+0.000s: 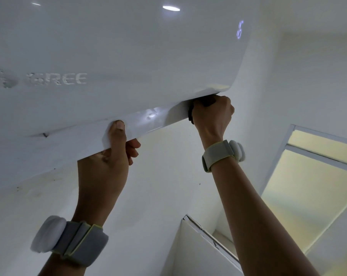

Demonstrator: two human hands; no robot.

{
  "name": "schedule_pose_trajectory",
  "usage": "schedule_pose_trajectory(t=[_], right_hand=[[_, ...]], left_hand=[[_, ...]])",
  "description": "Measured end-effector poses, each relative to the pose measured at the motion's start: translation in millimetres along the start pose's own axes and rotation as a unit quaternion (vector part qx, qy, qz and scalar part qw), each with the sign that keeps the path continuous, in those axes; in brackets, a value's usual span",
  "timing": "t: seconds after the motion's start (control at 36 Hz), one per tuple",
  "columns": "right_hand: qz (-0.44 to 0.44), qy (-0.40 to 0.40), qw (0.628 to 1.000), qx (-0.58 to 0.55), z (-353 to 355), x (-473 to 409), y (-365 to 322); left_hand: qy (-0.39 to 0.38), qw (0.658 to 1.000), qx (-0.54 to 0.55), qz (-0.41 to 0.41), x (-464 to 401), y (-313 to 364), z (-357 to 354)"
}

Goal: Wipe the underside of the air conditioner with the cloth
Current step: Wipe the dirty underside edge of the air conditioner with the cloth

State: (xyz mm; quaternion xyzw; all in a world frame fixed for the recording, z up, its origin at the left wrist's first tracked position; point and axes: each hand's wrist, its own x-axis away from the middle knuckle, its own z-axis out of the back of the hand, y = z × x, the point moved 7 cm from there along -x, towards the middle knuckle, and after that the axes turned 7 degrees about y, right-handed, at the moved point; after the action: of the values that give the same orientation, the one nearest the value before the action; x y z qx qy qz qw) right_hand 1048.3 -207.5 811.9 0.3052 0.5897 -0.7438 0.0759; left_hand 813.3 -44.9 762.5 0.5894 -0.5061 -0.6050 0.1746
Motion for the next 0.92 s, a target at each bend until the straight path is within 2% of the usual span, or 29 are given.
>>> schedule_pose_trajectory(t=[0.33, 0.58, 0.72, 0.92], right_hand=[[-0.113, -0.014, 0.993, 0.035, 2.3, 1.8, 2.5], [-0.173, -0.02, 0.984, 0.035, 20.0, 14.8, 60.3], [-0.142, 0.011, 0.988, -0.053, 23.0, 18.3, 58.8], [-0.018, 0.017, 0.997, -0.078, 2.4, 5.0, 7.0]], left_hand=[[-0.013, 1.0, -0.012, -0.011, -3.6, 1.2, 2.8], [-0.001, 1.0, 0.01, 0.027, 0.1, -4.2, -0.7], [-0.004, 1.0, 0.001, 0.02, 0.4, -2.1, 0.5], [-0.01, 1.0, 0.001, 0.017, -0.8, -1.4, 1.0]])
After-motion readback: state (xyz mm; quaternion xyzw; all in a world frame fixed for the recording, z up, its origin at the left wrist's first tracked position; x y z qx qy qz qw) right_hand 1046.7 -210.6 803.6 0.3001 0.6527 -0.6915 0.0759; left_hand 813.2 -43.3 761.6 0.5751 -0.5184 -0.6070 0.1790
